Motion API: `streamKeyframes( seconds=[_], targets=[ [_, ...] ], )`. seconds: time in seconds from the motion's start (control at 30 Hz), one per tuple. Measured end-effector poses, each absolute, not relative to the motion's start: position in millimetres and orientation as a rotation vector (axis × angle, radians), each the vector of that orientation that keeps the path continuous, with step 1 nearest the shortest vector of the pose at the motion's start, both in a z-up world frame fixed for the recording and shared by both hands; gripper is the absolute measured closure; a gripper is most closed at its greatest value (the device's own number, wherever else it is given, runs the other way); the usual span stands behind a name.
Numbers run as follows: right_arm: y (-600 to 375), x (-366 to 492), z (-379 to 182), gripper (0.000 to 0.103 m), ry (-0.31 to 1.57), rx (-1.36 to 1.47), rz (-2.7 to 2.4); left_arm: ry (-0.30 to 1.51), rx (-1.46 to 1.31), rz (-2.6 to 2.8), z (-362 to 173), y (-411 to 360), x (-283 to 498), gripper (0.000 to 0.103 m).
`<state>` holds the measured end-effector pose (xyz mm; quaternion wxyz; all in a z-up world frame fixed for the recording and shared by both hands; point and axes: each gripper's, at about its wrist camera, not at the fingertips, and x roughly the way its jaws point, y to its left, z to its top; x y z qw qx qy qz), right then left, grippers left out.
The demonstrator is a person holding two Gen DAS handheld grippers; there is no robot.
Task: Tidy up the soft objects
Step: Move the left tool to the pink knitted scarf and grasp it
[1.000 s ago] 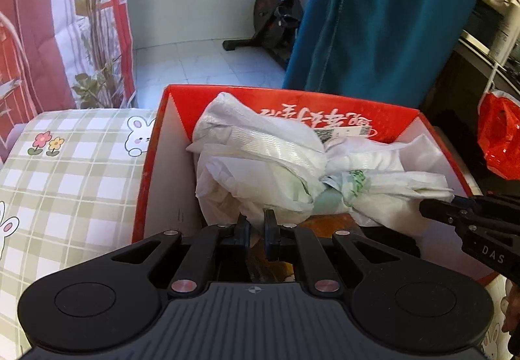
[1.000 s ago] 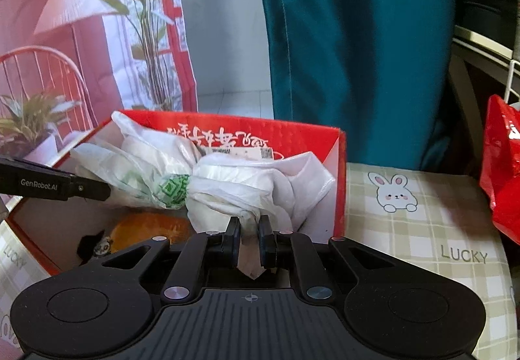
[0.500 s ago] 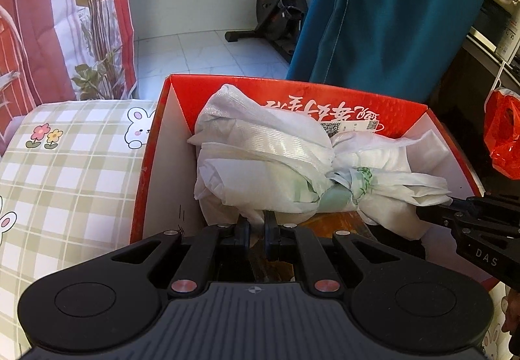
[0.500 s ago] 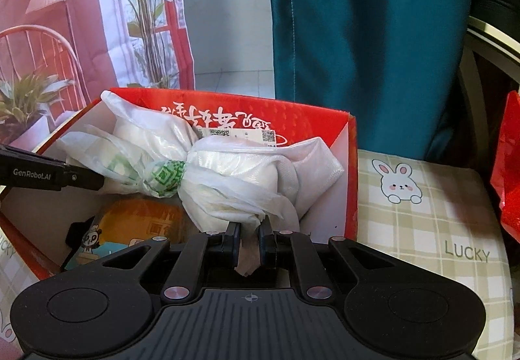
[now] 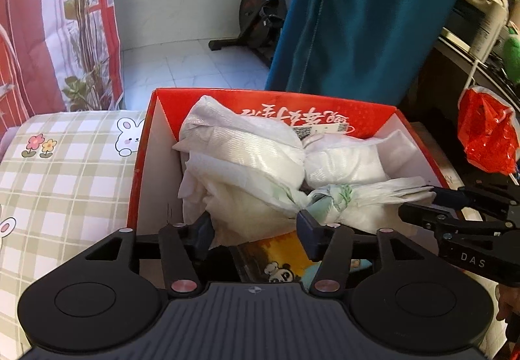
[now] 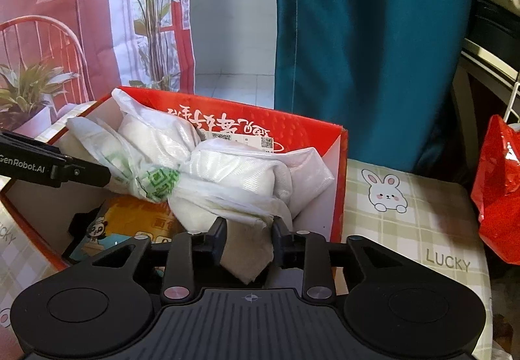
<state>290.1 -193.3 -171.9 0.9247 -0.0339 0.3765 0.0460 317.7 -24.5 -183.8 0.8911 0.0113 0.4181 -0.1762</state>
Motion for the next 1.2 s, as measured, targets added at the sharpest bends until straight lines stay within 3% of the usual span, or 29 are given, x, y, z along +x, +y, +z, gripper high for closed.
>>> streamKeyframes(
  seconds=[0.33, 0.47, 0.6, 0.9, 1.2],
  targets=[
    [-191, 265, -155, 0.043, 0.741, -0.075, 0.096, 0.799, 0.070, -0.368, -162, -19, 286, 0.023],
    [-190, 249, -150, 0.028, 0.718, -0.056, 0.105, 0.764, 0.095, -0.361, -156, -19, 265, 0.016],
    [-189, 229, -142, 0.003, 0.672, -0.019, 0.116, 0.742, 0.104, -0.345, -151, -15, 244, 0.010],
    [-180, 172, -140, 0.001, 0.642, 0.021, 0.146, 0.749, 0.096, -0.326, -163, 8, 181, 0.008],
    [-173, 97, -183, 0.003, 0.752, 0.094, 0.182, 0.831, 0.059, -0.316, -209, 27, 124, 0.008]
  ],
)
